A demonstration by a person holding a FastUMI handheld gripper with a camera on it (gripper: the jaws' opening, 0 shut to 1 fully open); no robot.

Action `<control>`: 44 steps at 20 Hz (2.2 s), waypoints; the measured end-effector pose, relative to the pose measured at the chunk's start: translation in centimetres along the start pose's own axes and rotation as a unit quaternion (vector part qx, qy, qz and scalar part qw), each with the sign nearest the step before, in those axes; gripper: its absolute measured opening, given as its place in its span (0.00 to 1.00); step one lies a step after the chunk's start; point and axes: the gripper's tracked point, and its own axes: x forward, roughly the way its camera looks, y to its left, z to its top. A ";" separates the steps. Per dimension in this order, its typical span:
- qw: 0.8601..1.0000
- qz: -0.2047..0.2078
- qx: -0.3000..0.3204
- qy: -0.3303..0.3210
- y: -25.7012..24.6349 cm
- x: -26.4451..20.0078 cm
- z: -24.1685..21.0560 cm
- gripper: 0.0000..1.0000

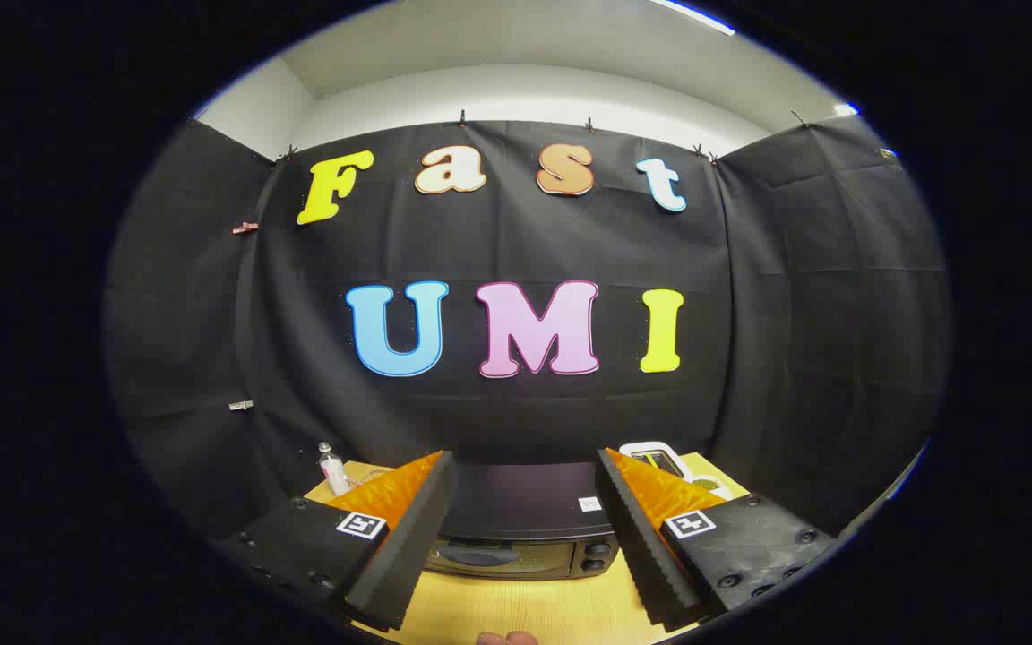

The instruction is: Open the toaster oven, put the food inside, and close the toaster oven door.

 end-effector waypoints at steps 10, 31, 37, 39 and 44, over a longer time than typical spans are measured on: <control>1.000 0.015 0.006 0.009 1.0 -0.1 -0.4 0.96; 0.994 0.033 -0.075 0.074 3.1 5.9 -15.3 0.97; 0.994 0.040 -0.051 0.086 5.0 8.6 -21.3 0.97; 0.993 0.042 -0.044 0.097 5.7 9.3 -22.8 0.97; 0.994 0.027 -0.012 0.104 6.8 10.6 -23.9 0.97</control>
